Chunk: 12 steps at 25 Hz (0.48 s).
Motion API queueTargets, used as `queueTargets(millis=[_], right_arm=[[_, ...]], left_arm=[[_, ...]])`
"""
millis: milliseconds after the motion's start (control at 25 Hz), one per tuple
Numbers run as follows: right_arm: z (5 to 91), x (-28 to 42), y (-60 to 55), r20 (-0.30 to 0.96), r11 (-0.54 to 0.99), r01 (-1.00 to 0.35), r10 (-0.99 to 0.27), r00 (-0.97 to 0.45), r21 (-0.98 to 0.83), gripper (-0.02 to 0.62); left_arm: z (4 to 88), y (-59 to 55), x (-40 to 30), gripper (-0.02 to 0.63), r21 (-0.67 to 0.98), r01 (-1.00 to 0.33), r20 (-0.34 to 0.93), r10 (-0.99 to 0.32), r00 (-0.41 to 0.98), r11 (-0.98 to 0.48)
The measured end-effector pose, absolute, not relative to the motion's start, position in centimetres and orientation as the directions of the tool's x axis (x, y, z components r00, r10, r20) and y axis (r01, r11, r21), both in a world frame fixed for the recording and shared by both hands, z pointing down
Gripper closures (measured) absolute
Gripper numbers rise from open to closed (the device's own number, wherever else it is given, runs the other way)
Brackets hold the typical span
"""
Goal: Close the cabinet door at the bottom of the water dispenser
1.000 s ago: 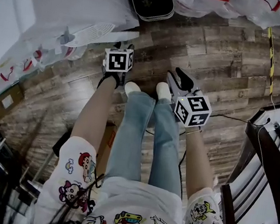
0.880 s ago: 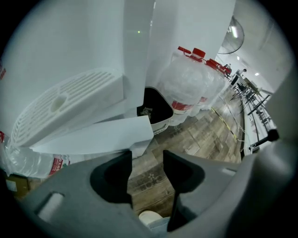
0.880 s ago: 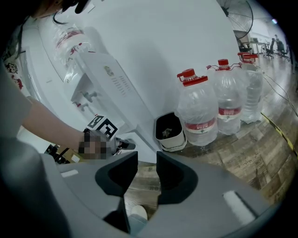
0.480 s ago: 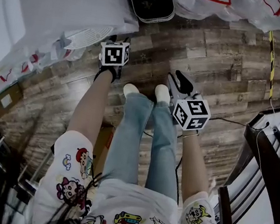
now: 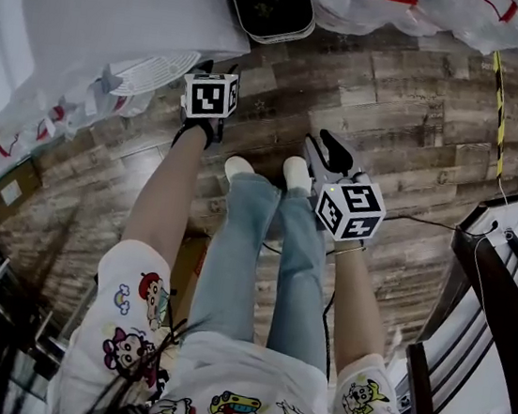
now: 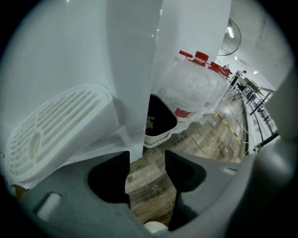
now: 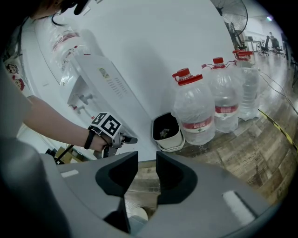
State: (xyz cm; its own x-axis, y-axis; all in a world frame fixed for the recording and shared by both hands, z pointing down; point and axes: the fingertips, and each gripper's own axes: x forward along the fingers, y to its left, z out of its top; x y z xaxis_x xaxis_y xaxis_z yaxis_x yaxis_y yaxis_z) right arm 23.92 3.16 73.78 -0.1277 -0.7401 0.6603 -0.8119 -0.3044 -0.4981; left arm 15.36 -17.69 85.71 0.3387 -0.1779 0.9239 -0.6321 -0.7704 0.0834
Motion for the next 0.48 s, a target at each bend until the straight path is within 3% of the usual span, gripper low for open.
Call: queueTargets(millis=[480], right_arm=[[71.5, 24.9, 4.3, 0.654, -0.285, -0.83, -0.747, -0.121, -0.479, 0.462]], left_arm=[[82.1, -15.3, 16.5, 0.37, 0.089, -0.589, 0.917, -0.164, 0.363, -0.803]])
